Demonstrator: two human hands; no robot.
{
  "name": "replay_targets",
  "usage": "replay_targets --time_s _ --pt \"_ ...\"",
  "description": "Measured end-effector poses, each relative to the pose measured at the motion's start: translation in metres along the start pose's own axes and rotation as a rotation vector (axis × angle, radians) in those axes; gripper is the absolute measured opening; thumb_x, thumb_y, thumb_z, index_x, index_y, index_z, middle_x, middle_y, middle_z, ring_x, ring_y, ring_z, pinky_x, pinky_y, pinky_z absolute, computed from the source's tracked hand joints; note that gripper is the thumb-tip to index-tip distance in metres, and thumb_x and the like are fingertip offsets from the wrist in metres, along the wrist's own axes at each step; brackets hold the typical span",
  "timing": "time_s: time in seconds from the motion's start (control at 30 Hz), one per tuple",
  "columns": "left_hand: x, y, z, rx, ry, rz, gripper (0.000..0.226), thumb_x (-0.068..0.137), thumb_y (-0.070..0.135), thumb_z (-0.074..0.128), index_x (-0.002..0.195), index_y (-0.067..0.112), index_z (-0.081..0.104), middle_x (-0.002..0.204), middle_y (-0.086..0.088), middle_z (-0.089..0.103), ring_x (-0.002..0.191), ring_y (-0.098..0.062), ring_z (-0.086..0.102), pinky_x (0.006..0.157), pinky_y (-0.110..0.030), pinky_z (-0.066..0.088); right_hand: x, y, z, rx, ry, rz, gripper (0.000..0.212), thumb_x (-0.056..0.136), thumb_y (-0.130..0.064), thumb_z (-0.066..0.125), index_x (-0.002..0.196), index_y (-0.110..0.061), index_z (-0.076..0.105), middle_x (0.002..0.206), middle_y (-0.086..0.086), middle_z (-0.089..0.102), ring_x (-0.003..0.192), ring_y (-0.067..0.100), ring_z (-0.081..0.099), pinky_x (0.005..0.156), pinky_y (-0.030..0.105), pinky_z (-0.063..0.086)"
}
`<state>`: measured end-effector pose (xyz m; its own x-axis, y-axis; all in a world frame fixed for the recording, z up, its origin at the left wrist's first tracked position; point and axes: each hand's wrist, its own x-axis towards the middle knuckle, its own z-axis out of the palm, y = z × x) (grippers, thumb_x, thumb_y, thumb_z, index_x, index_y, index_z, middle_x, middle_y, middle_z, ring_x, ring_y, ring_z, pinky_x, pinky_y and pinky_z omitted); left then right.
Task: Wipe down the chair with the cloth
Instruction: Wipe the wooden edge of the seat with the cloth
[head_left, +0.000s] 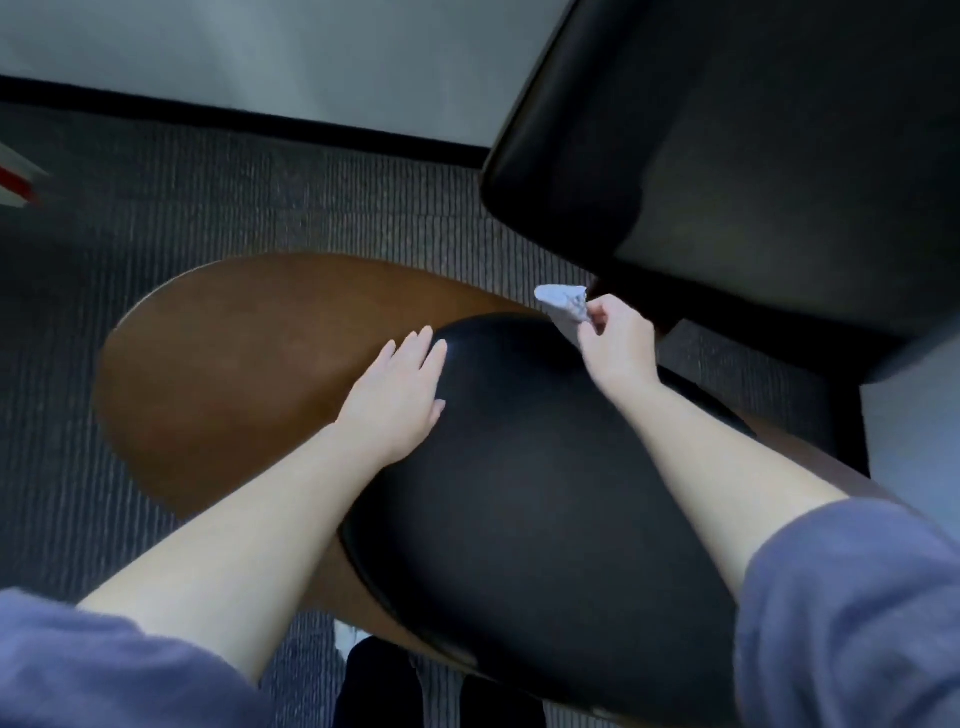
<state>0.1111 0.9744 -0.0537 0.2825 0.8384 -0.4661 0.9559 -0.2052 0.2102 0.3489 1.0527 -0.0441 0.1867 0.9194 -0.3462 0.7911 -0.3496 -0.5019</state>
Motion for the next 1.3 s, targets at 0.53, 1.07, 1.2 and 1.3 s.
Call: replay_targets --time_s 0.53,1.07,1.2,1.3 --pt "0.03 -0.003 0.035 0.021 0.2 0.063 0.063 0.096 0.035 0.024 0.146 -0.003 0.037 0.153 -0.019 0.036 0.144 -0.031 0.032 0.117 -0.044 0.028 0.087 0.057 0.05 -0.354 -0.249 -0.337 0.032 0.09 -0.005 0.05 0.109 -0.015 0.074 0.108 0.013 0.073 0.101 0.037 0.064 0.089 0.033 0.049" --pt "0.035 -0.001 0.032 0.034 0.173 0.051 0.064 0.094 0.032 0.026 0.146 -0.003 0.036 0.153 -0.02 0.035 0.144 -0.031 0.03 0.118 -0.045 0.027 0.094 0.064 0.044 -0.387 -0.305 -0.413 0.031 0.085 -0.002 0.051 0.1 -0.014 0.075 0.096 0.015 0.073 0.091 0.038 0.066 0.079 0.037 0.052" --pt "0.035 -0.001 0.031 0.035 0.171 0.055 0.063 0.094 0.032 0.027 0.145 -0.004 0.037 0.152 -0.02 0.036 0.144 -0.031 0.032 0.117 -0.045 0.029 0.097 0.05 0.047 -0.436 -0.324 -0.399 0.034 0.084 0.001 0.049 0.099 -0.013 0.076 0.095 0.016 0.072 0.092 0.04 0.063 0.078 0.037 0.051" --pt "0.034 -0.001 0.031 0.019 0.173 0.058 0.063 0.094 0.031 0.027 0.144 -0.004 0.039 0.152 -0.02 0.037 0.143 -0.032 0.033 0.116 -0.046 0.031 0.092 0.008 0.068 -0.342 -0.358 -0.491 0.033 0.083 0.0 0.048 0.094 -0.013 0.076 0.091 0.014 0.072 0.091 0.038 0.063 0.079 0.038 0.05"
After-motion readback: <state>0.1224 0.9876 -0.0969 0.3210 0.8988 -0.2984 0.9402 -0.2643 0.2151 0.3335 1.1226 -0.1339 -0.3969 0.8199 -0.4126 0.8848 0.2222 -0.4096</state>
